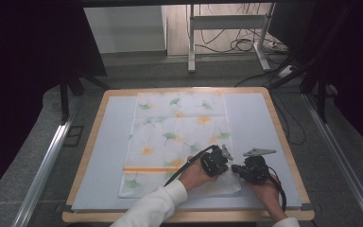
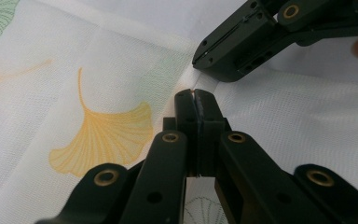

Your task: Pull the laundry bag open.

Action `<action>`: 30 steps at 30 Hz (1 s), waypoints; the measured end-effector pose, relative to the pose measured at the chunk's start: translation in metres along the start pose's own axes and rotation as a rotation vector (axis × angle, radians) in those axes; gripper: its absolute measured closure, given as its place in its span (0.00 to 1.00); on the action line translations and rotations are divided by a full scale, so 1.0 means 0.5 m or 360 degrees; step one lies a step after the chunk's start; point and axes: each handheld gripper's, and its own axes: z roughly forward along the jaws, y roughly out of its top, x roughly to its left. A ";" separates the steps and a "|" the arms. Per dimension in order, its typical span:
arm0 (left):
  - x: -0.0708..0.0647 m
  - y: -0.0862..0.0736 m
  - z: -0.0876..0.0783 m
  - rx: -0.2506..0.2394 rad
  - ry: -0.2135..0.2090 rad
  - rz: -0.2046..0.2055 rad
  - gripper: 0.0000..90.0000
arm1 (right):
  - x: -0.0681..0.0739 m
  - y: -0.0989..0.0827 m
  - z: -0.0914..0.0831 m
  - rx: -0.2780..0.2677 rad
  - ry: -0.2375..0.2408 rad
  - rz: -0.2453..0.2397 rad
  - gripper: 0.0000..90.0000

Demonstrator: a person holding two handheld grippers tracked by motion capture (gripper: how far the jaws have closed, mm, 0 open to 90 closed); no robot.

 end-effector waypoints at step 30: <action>0.022 -0.046 -0.036 0.0015 -0.0001 -0.0094 1.00 | -0.005 -0.001 0.000 0.0005 0.0026 -0.0010 1.00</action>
